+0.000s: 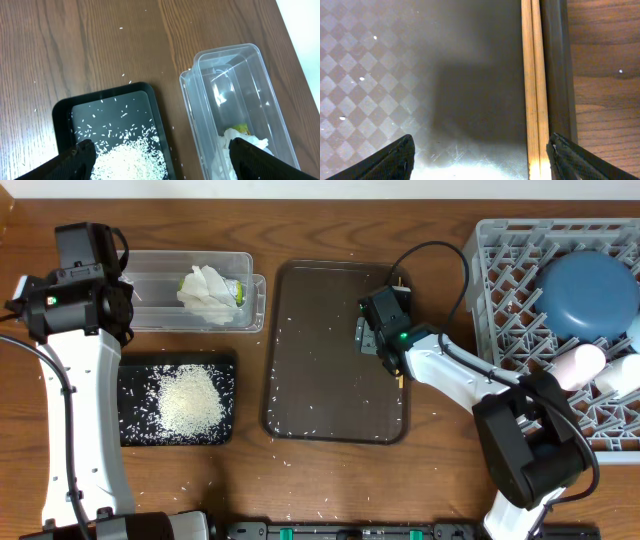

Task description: Sort waste into correct bins and load items into the dishwasher rack

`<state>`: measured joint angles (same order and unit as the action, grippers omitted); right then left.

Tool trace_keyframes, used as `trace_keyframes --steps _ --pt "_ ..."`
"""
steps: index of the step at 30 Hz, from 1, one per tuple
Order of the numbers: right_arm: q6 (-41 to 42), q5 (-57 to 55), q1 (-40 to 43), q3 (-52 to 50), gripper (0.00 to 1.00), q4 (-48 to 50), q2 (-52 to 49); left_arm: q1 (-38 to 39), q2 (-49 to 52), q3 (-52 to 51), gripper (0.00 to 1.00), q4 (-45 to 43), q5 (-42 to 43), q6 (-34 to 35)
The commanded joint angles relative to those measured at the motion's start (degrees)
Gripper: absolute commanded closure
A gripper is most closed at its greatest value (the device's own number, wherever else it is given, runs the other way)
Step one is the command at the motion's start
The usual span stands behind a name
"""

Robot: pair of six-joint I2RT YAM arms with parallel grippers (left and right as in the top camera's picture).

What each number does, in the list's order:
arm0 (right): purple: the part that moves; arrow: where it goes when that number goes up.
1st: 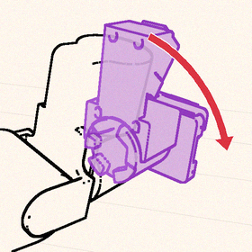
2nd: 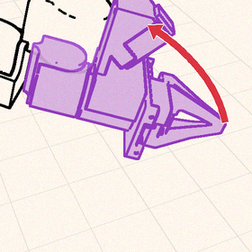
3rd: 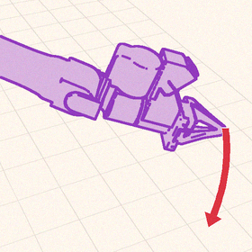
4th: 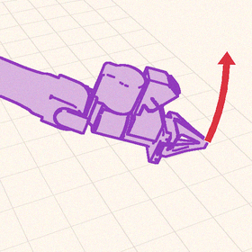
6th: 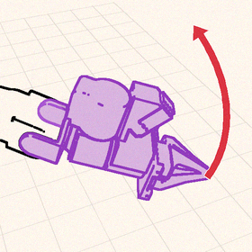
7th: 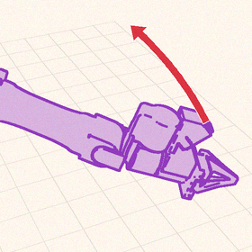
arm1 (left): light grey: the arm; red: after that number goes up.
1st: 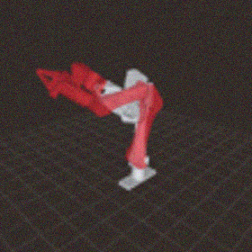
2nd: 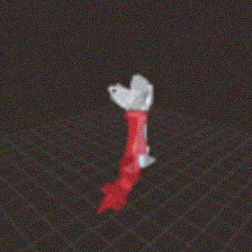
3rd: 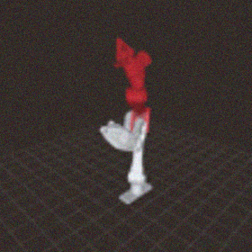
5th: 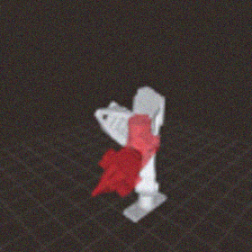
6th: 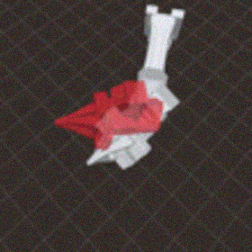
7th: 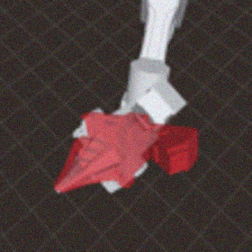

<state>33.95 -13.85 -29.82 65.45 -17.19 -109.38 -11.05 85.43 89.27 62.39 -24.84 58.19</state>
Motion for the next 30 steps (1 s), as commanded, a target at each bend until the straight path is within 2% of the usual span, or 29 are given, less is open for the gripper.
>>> trace_keyframes --steps 1,8,17,23,30 --pt "1.01 -1.38 -0.13 0.0 0.17 0.28 -0.9 -0.17 0.31 -0.02 0.12 0.17 -1.36 -0.52" --pt "1.22 -0.9 -0.13 0.02 0.13 2.1 -3.15 -0.2 0.31 -0.02 0.12 0.17 -1.36 -0.52" --pt "1.2 -0.9 -0.15 0.02 0.14 2.27 -3.23 -0.17 0.31 -0.02 0.12 0.17 -1.36 -0.52" --pt "2.05 -0.92 -0.15 0.0 0.2 2.21 -3.26 -0.2 0.31 -0.02 0.12 0.17 -1.36 -0.52" --pt "2.47 -0.92 -0.24 0.0 0.19 2.69 -4.22 -0.2 0.31 -0.02 0.12 0.17 -1.36 -0.52"
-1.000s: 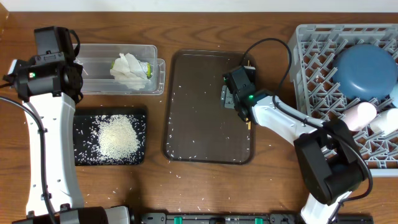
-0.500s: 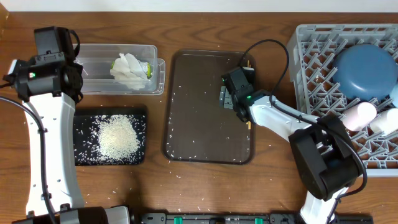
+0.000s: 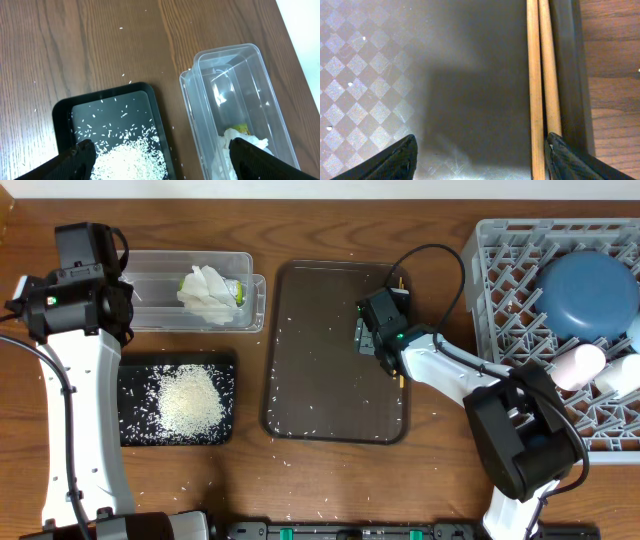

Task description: Sort waste into correct bins and load items into the dishwasher rack

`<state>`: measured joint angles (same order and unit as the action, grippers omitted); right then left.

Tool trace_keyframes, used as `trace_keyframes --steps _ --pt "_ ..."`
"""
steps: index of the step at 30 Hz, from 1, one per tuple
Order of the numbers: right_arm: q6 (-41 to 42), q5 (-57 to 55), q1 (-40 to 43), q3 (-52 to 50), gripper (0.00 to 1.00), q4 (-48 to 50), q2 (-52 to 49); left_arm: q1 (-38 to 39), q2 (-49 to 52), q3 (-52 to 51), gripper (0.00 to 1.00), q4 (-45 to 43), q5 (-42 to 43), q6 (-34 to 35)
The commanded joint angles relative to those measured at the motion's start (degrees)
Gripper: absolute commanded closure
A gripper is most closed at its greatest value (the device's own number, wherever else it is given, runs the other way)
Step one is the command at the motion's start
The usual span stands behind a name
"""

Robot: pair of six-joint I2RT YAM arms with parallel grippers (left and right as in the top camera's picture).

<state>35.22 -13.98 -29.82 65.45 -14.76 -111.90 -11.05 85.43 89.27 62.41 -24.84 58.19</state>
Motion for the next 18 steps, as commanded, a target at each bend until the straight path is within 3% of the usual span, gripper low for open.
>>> trace_keyframes --steps 1,4,14,18 --pt "1.25 -0.81 -0.24 0.0 0.18 0.33 -1.86 -0.2 0.28 -0.02 0.12 0.15 -1.36 -0.52" --pt "2.1 -0.81 -0.13 0.0 0.19 0.28 -2.05 -0.2 0.31 -0.02 0.12 0.15 -1.36 -0.52" --pt "5.31 -1.25 0.0 0.0 0.47 -1.2 -2.51 -0.2 0.31 -0.02 0.12 0.15 -1.36 -0.52" --pt "6.16 -1.22 0.02 0.0 0.52 -1.29 -3.15 -0.2 0.31 -0.02 0.12 0.15 -1.36 -0.52"
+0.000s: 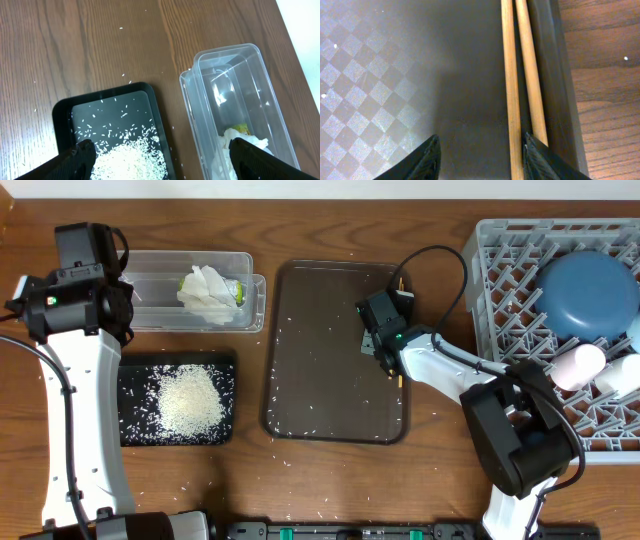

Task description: Sort waste into correct bins and load items into the dishwasher rack

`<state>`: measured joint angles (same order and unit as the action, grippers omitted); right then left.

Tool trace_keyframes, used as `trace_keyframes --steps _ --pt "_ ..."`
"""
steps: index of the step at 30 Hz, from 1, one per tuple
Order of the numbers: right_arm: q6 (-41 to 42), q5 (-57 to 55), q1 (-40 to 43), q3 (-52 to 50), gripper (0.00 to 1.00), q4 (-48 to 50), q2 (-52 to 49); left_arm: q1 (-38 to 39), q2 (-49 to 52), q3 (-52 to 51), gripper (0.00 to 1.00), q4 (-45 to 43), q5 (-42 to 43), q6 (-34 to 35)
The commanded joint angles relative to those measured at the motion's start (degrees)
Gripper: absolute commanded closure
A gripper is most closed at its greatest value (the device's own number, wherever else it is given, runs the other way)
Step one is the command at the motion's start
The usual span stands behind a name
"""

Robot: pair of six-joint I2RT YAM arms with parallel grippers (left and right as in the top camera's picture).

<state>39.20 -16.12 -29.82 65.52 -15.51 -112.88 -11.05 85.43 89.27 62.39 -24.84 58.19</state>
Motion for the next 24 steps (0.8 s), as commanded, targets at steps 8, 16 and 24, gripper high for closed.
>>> trace_keyframes --steps 8,16,24 --pt "2.14 0.92 0.02 -0.07 0.71 -0.59 -2.16 -0.2 0.31 -0.02 0.12 0.17 -1.36 -0.52" --pt "2.14 0.87 0.09 -0.04 0.81 -0.57 -2.16 -0.2 0.31 -0.02 0.12 0.17 -1.36 -0.52" --pt "2.14 0.9 0.13 0.0 0.91 -0.55 -2.16 -0.2 0.31 -0.02 0.12 0.15 -1.36 -0.52"
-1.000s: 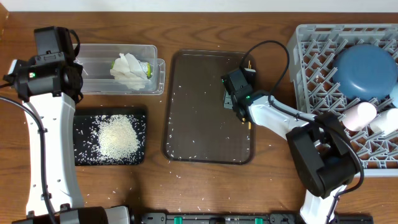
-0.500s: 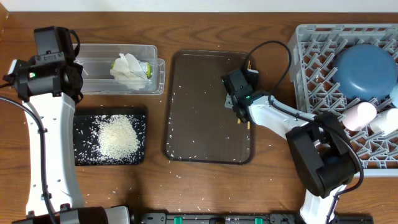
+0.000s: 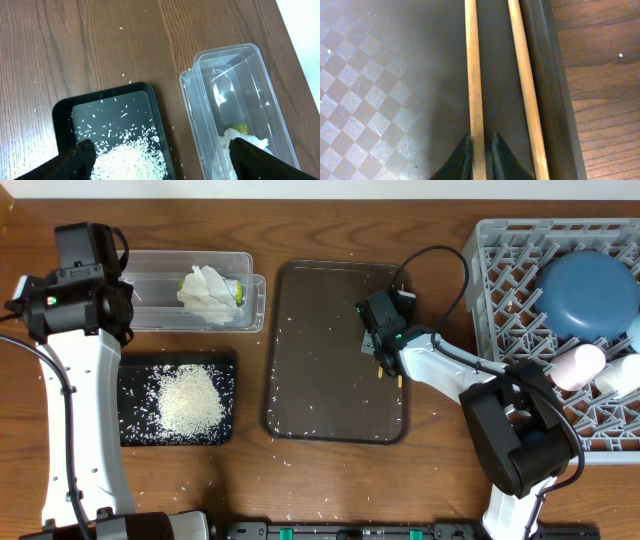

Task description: Sort waste into correct bins and load items into the dishwasher rack

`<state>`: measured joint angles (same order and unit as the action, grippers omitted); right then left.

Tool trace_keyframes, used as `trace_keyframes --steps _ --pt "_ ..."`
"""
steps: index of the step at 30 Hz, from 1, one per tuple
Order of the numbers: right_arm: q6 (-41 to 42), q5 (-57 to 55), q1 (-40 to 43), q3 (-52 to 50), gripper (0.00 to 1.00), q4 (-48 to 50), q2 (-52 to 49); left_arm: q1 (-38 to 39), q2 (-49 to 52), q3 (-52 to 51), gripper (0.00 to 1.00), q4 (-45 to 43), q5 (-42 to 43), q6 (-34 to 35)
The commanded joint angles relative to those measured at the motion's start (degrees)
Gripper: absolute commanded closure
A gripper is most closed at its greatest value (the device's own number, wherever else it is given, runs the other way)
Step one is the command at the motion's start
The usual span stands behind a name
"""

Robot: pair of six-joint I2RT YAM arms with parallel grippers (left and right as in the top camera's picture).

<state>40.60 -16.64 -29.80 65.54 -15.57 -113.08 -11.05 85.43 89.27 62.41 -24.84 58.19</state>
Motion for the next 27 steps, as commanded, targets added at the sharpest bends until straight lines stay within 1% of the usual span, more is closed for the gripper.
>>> trace_keyframes --steps 1,3,5,16,20,27 --pt "0.74 1.42 0.11 -0.02 0.93 -0.48 -1.97 -0.2 0.31 -0.02 0.12 0.15 -1.38 -0.52" --pt "0.74 1.44 0.11 0.04 0.97 -0.5 -1.95 -0.17 0.31 -0.02 0.12 0.15 -1.36 -0.52" --pt "0.72 1.44 0.11 0.04 0.99 -0.52 -1.92 -0.2 0.31 -0.02 0.12 0.15 -1.36 -0.52" --pt "0.68 1.49 0.11 0.42 0.99 -2.32 0.09 -0.17 0.31 -0.02 0.12 0.15 -1.36 -0.52" --pt "0.46 3.26 0.11 0.42 0.99 -3.43 1.29 -0.2 0.31 -0.02 0.12 0.13 -1.36 -0.52" --pt "-5.14 8.81 0.17 0.42 0.99 -4.04 5.9 -0.2 0.31 -0.02 0.12 0.15 -1.36 -0.52"
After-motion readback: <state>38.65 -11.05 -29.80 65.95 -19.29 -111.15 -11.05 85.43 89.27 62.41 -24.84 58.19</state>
